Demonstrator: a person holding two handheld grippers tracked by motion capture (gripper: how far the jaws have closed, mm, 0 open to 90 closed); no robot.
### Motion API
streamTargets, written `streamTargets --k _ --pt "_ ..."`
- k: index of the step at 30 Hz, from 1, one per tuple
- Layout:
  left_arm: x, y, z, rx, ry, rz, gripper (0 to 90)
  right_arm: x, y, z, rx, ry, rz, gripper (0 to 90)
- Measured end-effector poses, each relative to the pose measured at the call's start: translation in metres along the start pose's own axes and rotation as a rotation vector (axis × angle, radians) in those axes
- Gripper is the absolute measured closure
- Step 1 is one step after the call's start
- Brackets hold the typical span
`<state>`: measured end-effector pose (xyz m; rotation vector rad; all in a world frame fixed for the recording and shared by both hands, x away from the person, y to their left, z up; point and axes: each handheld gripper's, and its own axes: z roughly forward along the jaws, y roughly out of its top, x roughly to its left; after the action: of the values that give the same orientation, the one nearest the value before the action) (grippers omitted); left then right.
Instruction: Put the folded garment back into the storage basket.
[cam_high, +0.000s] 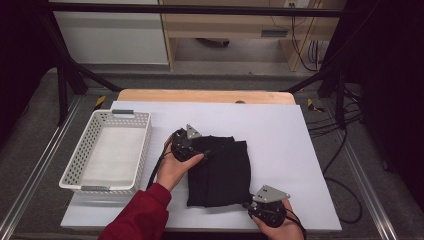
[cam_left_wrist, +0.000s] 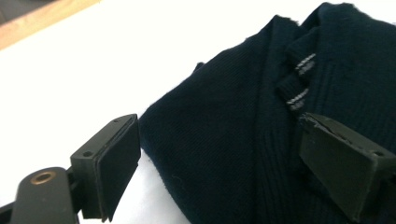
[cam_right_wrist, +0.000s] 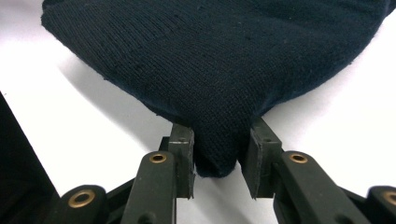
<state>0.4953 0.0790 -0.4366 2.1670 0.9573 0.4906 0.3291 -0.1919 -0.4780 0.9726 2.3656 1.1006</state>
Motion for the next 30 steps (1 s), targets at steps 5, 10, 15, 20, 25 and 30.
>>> streamTargets --k 5,10,15,20,25,30 --pt "0.004 -0.001 0.002 0.005 -0.001 -0.02 13.8 0.0 0.0 0.0 0.001 0.002 0.002 67.8" --pt "0.007 -0.001 0.003 0.007 -0.006 -0.035 14.2 0.0 0.0 0.0 0.001 -0.002 -0.004 67.8" --pt "0.009 -0.002 0.006 0.014 -0.005 -0.043 14.2 0.0 0.0 0.0 0.002 -0.001 -0.005 67.9" --pt "0.011 -0.003 0.008 0.027 0.002 -0.039 14.0 0.0 0.0 0.0 0.003 -0.002 -0.007 67.9" --pt "0.015 -0.004 0.011 0.036 0.008 -0.048 14.5 0.001 0.0 0.0 0.004 -0.002 -0.006 67.9" --pt "0.018 -0.006 0.014 0.044 0.009 -0.061 15.0 0.001 0.0 0.0 0.004 -0.002 -0.006 68.0"
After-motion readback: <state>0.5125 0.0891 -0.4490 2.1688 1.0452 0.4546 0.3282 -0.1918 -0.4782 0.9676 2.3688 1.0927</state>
